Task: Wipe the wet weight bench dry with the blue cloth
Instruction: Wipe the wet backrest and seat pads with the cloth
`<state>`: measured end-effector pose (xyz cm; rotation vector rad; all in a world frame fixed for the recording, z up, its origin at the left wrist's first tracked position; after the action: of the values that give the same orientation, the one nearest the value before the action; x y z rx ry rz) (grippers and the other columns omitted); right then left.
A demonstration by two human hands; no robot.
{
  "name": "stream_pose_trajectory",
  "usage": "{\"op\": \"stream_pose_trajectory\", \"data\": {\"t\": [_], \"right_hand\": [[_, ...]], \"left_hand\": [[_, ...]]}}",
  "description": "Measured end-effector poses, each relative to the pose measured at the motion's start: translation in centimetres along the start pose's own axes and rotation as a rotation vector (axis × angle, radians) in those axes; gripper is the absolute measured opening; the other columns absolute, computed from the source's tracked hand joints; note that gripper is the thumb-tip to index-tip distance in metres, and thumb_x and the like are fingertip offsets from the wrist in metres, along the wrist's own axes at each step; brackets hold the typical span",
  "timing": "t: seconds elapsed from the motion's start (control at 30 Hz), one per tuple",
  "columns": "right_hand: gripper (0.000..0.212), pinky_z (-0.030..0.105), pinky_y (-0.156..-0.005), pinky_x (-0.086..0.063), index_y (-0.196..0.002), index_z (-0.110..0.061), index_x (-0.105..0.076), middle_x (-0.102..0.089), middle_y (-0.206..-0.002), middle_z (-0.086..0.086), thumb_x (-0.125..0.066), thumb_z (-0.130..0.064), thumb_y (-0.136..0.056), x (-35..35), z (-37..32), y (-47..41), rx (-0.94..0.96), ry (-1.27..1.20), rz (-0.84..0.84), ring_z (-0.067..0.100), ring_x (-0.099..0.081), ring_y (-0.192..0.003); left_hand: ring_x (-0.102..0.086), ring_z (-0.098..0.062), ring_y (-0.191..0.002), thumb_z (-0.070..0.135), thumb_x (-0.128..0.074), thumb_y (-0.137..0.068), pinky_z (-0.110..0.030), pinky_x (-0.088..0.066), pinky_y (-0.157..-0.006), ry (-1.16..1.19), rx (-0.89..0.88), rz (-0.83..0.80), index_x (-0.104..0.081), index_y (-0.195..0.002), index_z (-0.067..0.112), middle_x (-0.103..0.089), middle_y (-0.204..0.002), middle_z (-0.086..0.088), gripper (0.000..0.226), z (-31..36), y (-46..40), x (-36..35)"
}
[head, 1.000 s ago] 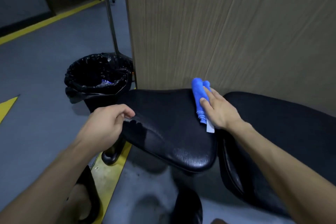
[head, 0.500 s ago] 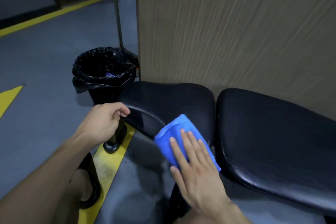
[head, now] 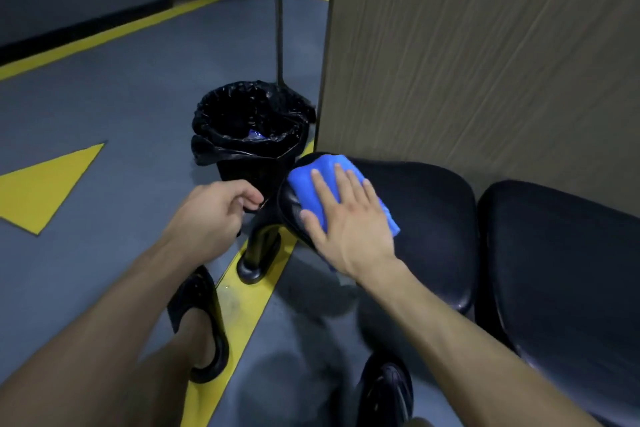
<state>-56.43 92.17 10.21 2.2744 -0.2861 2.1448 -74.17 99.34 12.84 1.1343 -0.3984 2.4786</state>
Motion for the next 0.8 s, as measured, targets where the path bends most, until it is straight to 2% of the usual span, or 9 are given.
{"op": "stream_pose_trajectory", "data": {"t": [0.1,0.17,0.27,0.43,0.5,0.6,0.7,0.73,0.8], "right_hand": [[0.068,0.044,-0.124,-0.011,-0.159,-0.031,-0.017,-0.021,-0.165,0.010,-0.022,-0.062,-0.098,-0.4,-0.1,-2.8,0.120,0.008,-0.065,0.025,-0.018,-0.152],[0.065,0.042,-0.124,-0.012,-0.159,-0.033,-0.018,-0.021,-0.166,0.007,-0.025,-0.060,-0.101,-0.3,2.4,-5.2,0.024,-0.046,-0.084,0.020,-0.017,-0.152],[0.066,0.043,-0.124,-0.008,-0.160,-0.029,-0.016,-0.019,-0.166,0.011,-0.021,-0.059,-0.101,-0.3,3.4,-5.9,-0.126,-0.054,-0.058,0.024,-0.014,-0.153],[0.068,0.046,-0.123,-0.019,-0.158,-0.028,-0.023,-0.025,-0.164,0.012,-0.034,-0.058,-0.099,0.3,-1.6,3.7,0.247,0.064,0.017,0.028,-0.025,-0.151],[0.068,0.044,-0.123,-0.020,-0.158,-0.030,-0.025,-0.027,-0.164,0.007,-0.036,-0.059,-0.098,0.7,0.3,5.9,0.270,0.038,-0.016,0.024,-0.026,-0.151],[0.071,0.040,-0.123,-0.022,-0.157,-0.027,-0.030,-0.033,-0.161,0.006,-0.028,-0.063,-0.095,1.9,7.7,4.2,0.045,-0.077,0.014,0.022,-0.031,-0.148],[0.075,0.034,-0.122,-0.020,-0.157,-0.019,-0.029,-0.031,-0.162,0.008,-0.024,-0.063,-0.096,2.8,16.8,1.5,-0.232,-0.142,-0.004,0.020,-0.024,-0.151],[0.072,0.036,-0.119,-0.022,-0.157,-0.017,-0.028,-0.032,-0.161,0.010,-0.027,-0.059,-0.099,2.9,19.6,1.0,-0.336,-0.133,-0.039,0.022,-0.026,-0.150],[0.065,0.044,-0.108,-0.034,-0.151,-0.015,-0.037,-0.045,-0.150,0.019,-0.028,-0.055,-0.101,2.9,23.6,0.6,-0.530,-0.100,-0.108,0.035,-0.044,-0.136]], "left_hand": [[-0.062,0.002,-0.090,0.003,-0.039,-0.098,-0.008,-0.037,-0.067,0.005,0.004,0.006,-0.066,-0.094,0.036,-0.071,-0.094,0.016,0.042,0.2,-0.2,0.3],[-0.063,-0.003,-0.091,0.003,-0.039,-0.099,-0.009,-0.037,-0.066,0.005,0.008,-0.002,-0.068,-0.096,0.033,-0.072,-0.096,0.014,0.041,0.2,0.2,0.1],[-0.064,-0.008,-0.095,0.002,-0.039,-0.098,-0.013,-0.039,-0.067,0.032,0.028,0.001,-0.070,-0.099,0.030,-0.072,-0.098,0.012,0.042,-0.1,0.8,0.0],[-0.066,-0.006,-0.095,0.001,-0.039,-0.097,-0.008,-0.041,-0.068,0.063,0.039,0.029,-0.072,-0.100,0.028,-0.073,-0.098,0.010,0.042,-0.2,0.7,0.7],[-0.065,-0.005,-0.094,0.002,-0.038,-0.099,-0.008,-0.041,-0.065,0.080,0.041,0.021,-0.072,-0.102,0.027,-0.072,-0.100,0.011,0.043,-0.1,0.8,0.5],[-0.062,-0.001,-0.092,0.003,-0.038,-0.100,-0.004,-0.038,-0.059,0.086,0.019,-0.009,-0.072,-0.103,0.028,-0.071,-0.100,0.013,0.043,0.3,1.0,-0.2],[-0.062,-0.001,-0.089,0.005,-0.039,-0.101,-0.007,-0.039,-0.059,0.093,0.001,-0.020,-0.072,-0.101,0.029,-0.070,-0.097,0.016,0.042,0.2,1.1,-0.5],[-0.064,-0.003,-0.090,0.005,-0.039,-0.100,-0.012,-0.044,-0.063,0.099,0.003,-0.023,-0.072,-0.099,0.031,-0.070,-0.096,0.016,0.042,0.0,1.1,-0.5],[-0.066,-0.007,-0.087,0.005,-0.040,-0.099,-0.027,-0.053,-0.070,0.104,0.002,-0.029,-0.072,-0.097,0.033,-0.070,-0.095,0.017,0.043,-0.2,1.0,-0.3]]}}
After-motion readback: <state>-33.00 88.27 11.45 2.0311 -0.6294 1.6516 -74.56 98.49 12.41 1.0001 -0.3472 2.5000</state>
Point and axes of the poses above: each hand's wrist, its own y-axis away from the middle knuckle, its own x-axis out of the back of the hand, z = x × y, the point moved 10 cm from there along -y, towards the middle knuckle
